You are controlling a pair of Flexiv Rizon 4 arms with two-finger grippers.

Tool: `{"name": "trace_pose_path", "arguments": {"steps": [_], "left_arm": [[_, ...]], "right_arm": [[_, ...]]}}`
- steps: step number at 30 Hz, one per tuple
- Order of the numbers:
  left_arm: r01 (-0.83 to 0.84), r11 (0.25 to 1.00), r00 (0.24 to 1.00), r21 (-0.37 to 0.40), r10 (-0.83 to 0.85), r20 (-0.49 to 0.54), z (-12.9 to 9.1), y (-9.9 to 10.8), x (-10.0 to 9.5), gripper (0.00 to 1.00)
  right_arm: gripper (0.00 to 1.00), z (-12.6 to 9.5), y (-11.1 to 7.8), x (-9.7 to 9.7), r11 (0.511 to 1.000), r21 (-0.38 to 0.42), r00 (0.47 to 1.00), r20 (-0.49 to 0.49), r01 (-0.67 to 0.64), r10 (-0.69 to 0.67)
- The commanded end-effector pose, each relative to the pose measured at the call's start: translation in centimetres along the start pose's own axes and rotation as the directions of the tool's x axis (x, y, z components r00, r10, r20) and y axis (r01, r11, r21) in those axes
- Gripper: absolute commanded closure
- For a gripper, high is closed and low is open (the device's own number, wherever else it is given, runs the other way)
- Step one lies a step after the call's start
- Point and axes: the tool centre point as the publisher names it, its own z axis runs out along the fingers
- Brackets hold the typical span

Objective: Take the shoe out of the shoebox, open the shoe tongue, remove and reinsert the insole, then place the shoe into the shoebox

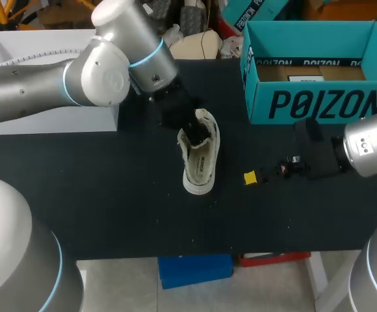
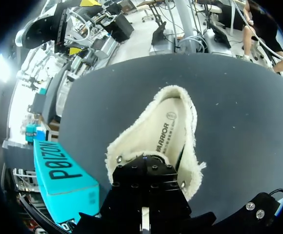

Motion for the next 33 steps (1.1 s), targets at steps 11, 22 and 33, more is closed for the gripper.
{"name": "trace_pose_path", "arguments": {"steps": [11,22,33], "left_arm": [[0.046,0.998,0.999,0.037,-0.046,0.015,0.5,-2.2,2.6,1.00],[0.018,0.999,0.991,0.030,-0.022,0.132,-5.1,-3.2,1.9,1.00],[-0.068,0.996,0.995,-0.062,0.072,0.069,-7.3,-3.9,2.0,1.00]], "right_arm": [[0.00,0.1,0.0,0.1,1.000,0.001,1.000,0.002,-0.002,0.002],[0.00,0.1,0.0,0.1,1.000,0.001,1.000,0.002,-0.002,0.002],[0.00,0.1,0.0,0.1,1.000,0.001,1.000,0.002,-0.002,0.002]]}}
